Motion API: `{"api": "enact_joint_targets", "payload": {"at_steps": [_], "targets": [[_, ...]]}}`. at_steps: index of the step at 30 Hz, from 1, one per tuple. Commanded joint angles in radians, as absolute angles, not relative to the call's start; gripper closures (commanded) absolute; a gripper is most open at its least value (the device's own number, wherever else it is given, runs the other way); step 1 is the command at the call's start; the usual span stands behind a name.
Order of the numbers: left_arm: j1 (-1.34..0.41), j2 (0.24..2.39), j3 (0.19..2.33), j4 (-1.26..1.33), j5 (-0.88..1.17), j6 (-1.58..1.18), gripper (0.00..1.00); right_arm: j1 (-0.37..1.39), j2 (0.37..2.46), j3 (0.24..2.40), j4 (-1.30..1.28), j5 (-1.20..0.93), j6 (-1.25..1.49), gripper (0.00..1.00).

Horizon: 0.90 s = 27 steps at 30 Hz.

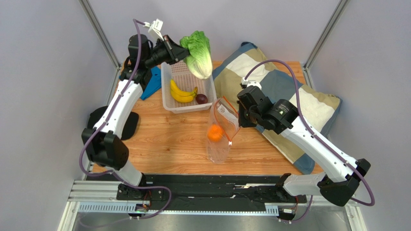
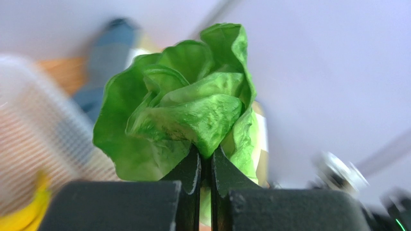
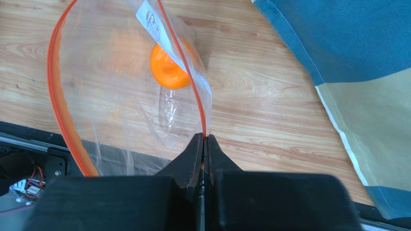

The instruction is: Open the zip-top bag and remove the fake food

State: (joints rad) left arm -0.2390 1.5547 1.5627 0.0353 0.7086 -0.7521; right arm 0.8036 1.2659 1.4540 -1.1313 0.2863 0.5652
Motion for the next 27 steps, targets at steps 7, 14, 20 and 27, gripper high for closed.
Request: {"api": "enact_joint_targets", "payload": {"at_steps": [7, 14, 20, 27], "targets": [[-0.201, 1.911, 1.786, -0.404, 0.164, -0.913, 1.0, 0.798, 1.269, 1.514, -1.166, 0.293, 0.497, 1.0], [-0.203, 2.072, 1.859, -0.341, 0.051, -0.911, 1.0, 0.788, 1.281, 1.522, -1.164, 0.291, 0.489, 1.0], [-0.198, 2.253, 2.044, -0.479, 0.063, -0.865, 0.7, 0.784, 1.296, 1.539, -1.164, 0.288, 0.503, 1.0], [-0.213, 2.11, 2.013, -0.598, 0.026, -0.703, 0.01, 0.784, 1.321, 1.595, -1.166, 0.272, 0.52, 1.0]]}}
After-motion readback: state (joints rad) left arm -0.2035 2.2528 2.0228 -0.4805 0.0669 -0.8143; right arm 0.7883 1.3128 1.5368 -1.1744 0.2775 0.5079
